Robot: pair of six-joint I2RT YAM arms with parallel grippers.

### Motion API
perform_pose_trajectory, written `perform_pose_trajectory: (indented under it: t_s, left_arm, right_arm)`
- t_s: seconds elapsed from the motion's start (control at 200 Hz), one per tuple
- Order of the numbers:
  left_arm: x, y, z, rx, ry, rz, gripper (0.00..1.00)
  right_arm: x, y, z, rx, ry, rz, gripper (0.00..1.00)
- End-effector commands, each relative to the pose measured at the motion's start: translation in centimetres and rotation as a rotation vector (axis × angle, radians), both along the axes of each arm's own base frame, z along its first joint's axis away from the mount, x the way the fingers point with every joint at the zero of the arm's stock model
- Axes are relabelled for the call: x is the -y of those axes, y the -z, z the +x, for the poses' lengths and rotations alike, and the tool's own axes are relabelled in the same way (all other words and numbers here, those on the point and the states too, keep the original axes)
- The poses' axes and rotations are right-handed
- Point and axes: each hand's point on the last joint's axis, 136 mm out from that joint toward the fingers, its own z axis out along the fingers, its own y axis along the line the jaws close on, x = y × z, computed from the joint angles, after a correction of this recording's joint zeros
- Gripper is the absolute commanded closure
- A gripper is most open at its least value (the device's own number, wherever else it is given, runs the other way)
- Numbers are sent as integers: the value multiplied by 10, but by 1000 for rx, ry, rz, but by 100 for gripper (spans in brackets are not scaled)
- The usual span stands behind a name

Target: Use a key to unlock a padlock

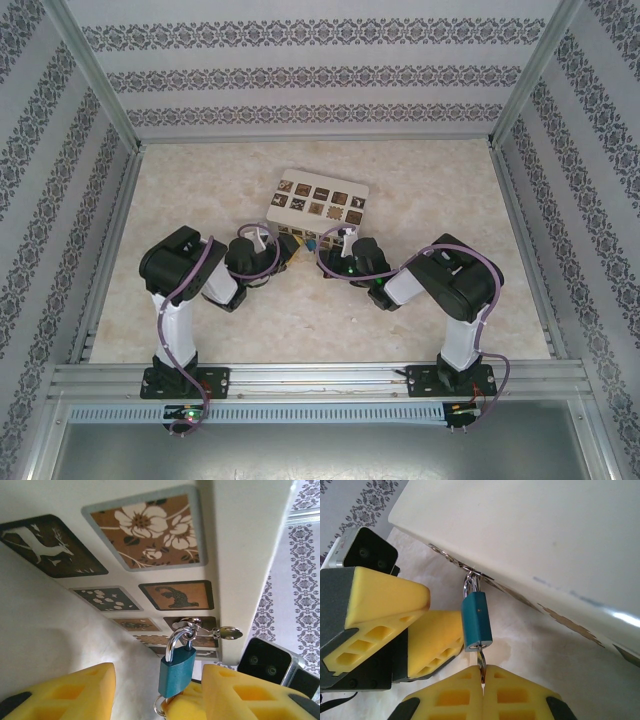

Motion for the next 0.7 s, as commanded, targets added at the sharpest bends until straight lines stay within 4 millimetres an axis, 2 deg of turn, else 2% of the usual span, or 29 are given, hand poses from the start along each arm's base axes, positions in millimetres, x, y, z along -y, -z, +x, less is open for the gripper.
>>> perform_pose_trajectory:
  t_s: [0.0,0.31,0.695]
  left_arm:
    - [6,-12,6,29,14,-52,52]
    - [16,-17,10,30,31,-78,52]
    - [24,-12,11,11,48,-88,55]
  right_arm:
    - [-8,-17,-4,7,-21,54,100]
    - [-9,-16,-7,-19,-22,68,100]
    - [-16,-19,-10,-52,-32,102,100]
